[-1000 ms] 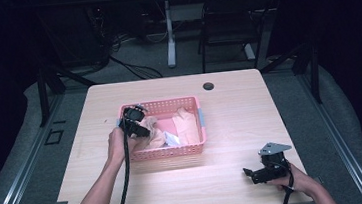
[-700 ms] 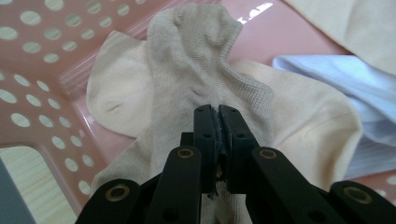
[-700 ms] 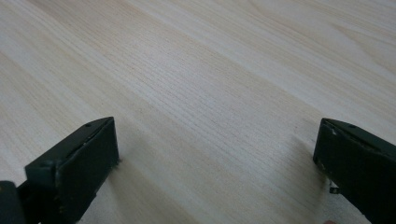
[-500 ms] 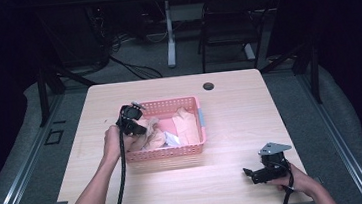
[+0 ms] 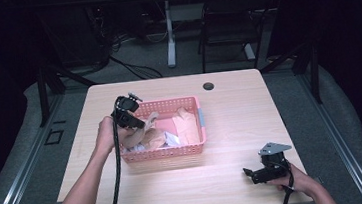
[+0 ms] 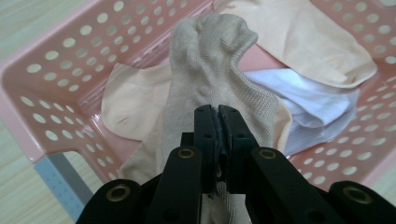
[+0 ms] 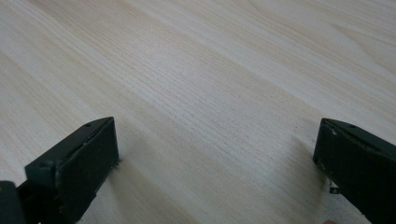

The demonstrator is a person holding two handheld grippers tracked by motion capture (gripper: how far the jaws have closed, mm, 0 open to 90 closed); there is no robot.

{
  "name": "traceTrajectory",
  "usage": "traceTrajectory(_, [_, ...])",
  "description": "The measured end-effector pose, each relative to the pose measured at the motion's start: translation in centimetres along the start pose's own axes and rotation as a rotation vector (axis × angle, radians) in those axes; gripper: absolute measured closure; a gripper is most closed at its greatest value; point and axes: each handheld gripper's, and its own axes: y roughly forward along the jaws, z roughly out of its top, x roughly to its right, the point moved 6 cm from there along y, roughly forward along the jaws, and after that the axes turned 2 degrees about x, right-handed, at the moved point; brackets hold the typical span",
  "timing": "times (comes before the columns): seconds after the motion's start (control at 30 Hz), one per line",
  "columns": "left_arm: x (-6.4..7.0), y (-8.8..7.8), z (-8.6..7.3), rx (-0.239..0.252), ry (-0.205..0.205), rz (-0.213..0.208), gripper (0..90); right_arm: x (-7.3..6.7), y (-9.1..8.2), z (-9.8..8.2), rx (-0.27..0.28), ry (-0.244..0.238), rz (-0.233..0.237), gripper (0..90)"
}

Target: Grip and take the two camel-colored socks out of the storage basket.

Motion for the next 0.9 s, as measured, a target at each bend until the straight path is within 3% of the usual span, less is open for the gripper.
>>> traceTrajectory(0.17, [0.0,-1.4,0.4,-0.001,0.008,-0.033,86.1,0.0,0.0,0.0,0.0,0.0,0.0,0.0])
traceTrajectory(0.37, [-0.2,-3.2,0.7,-0.015,0.042,-0.031,86.1,0.0,0.0,0.0,0.0,0.0,0.0,0.0])
traceTrajectory(0.5, [-0.2,-4.4,0.9,-0.007,0.043,-0.062,86.0,0.0,0.0,0.0,0.0,0.0,0.0,0.0])
traceTrajectory(0.9, [-0.3,-8.3,0.8,-0.011,0.09,-0.043,85.9,0.0,0.0,0.0,0.0,0.0,0.0,0.0])
